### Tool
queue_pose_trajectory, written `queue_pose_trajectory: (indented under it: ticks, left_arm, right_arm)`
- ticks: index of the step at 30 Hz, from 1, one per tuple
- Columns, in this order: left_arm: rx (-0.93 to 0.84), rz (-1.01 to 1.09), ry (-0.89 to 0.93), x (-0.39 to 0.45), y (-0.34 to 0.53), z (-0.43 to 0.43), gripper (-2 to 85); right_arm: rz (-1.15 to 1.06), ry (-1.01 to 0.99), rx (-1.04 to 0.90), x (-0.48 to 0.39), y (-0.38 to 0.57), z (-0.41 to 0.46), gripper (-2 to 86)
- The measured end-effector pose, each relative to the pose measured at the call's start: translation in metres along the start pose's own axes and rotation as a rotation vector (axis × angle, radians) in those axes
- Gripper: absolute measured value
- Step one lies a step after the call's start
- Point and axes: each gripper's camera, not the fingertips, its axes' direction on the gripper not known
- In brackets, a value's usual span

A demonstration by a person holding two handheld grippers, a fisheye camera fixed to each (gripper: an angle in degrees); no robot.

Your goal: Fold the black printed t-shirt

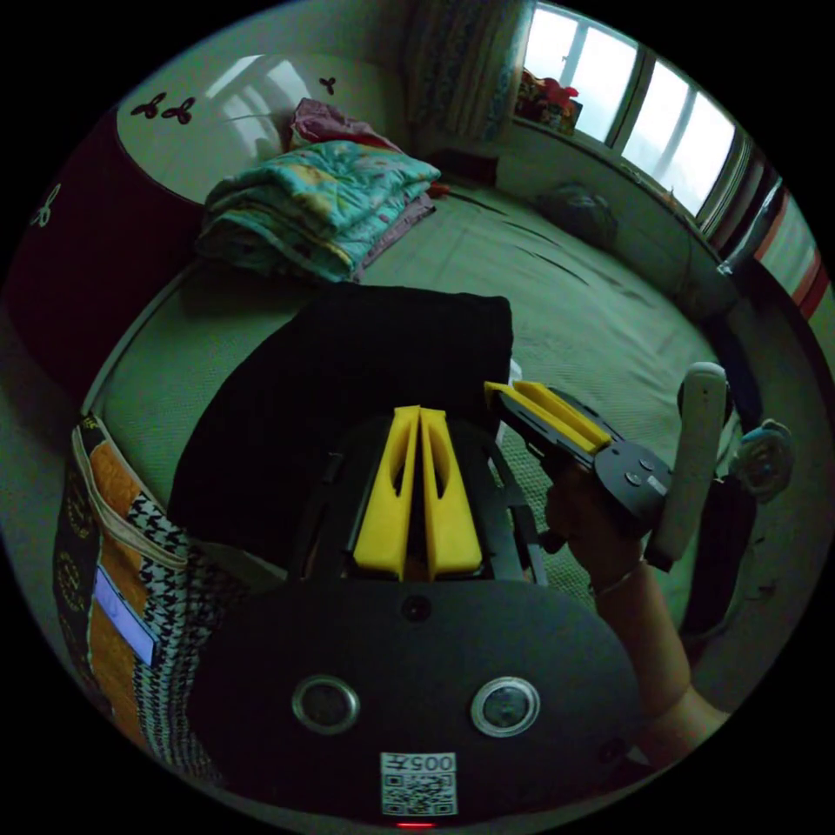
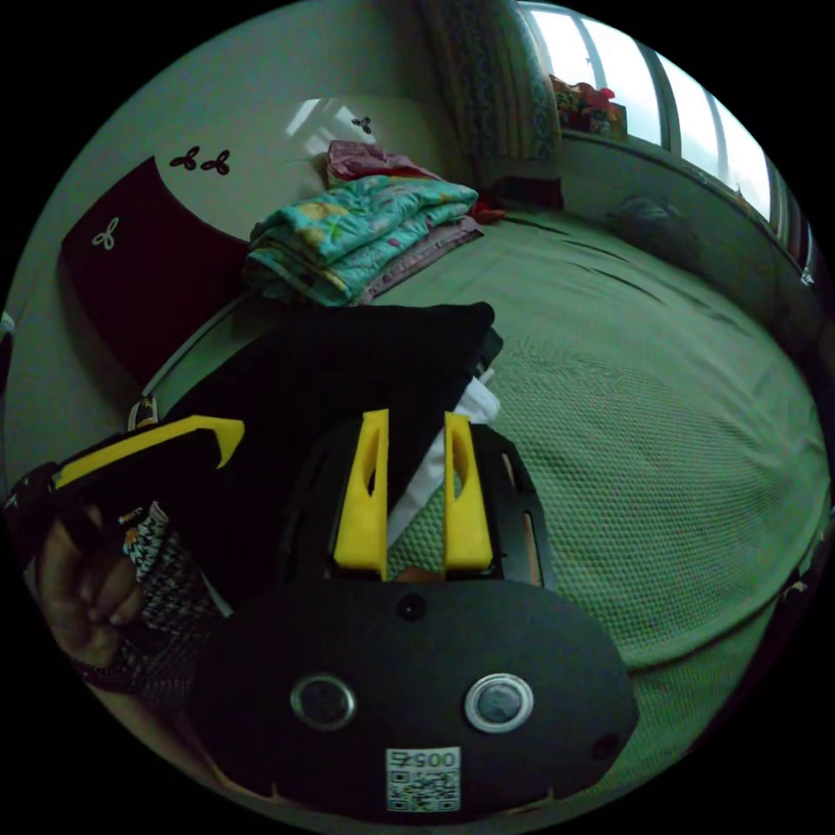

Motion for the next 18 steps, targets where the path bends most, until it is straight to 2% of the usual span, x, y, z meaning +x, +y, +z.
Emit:
queue_pose_trajectory:
  ticks: [8, 18]
  left_arm:
    - [-0.049, 0.003, -0.061, -0.034, -0.032, 0.018, -0.2]
    - [-0.057, 0.017, -0.083, -0.053, -0.062, 0.035, -0.3]
  right_arm:
    - [0.052, -0.088, 0.006, -0.004, -0.023, 0.029, 6.7]
    - [-0.062, 0.071, 0.12, -0.034, -0.03, 0.037, 0.4]
